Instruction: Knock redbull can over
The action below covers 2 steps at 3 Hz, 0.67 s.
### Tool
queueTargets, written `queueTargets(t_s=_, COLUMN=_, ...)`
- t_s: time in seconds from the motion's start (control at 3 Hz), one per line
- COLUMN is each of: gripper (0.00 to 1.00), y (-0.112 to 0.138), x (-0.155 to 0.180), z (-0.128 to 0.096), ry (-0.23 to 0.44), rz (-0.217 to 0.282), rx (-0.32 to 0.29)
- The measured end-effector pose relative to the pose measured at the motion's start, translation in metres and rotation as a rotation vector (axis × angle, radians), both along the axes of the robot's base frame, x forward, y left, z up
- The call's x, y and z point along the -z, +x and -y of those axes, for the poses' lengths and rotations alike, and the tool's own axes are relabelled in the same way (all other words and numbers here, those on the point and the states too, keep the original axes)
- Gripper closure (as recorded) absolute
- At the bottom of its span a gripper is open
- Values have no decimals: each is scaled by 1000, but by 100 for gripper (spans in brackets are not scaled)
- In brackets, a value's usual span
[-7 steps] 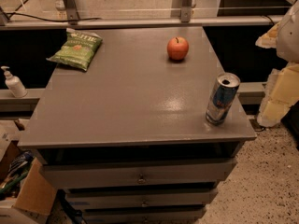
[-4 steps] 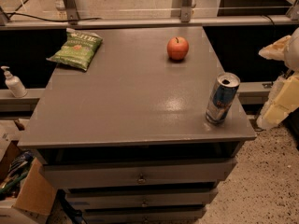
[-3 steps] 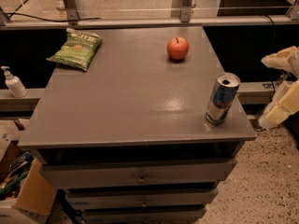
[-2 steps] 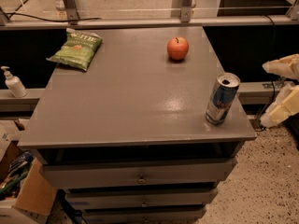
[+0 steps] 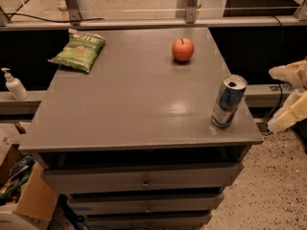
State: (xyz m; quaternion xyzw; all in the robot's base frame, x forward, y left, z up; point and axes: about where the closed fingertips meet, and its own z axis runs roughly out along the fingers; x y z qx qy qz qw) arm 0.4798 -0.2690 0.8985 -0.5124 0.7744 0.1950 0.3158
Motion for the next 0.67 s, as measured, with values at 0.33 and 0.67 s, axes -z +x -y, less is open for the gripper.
queueTargets(t_s=0.33, gripper=0, y=-4, x=-5, z=-18, ry=-4, rz=20, rx=-13)
queueTargets(t_s=0.67, gripper=0, y=-4, x=-2, z=-20, ry=44, rz=32, rx=-13)
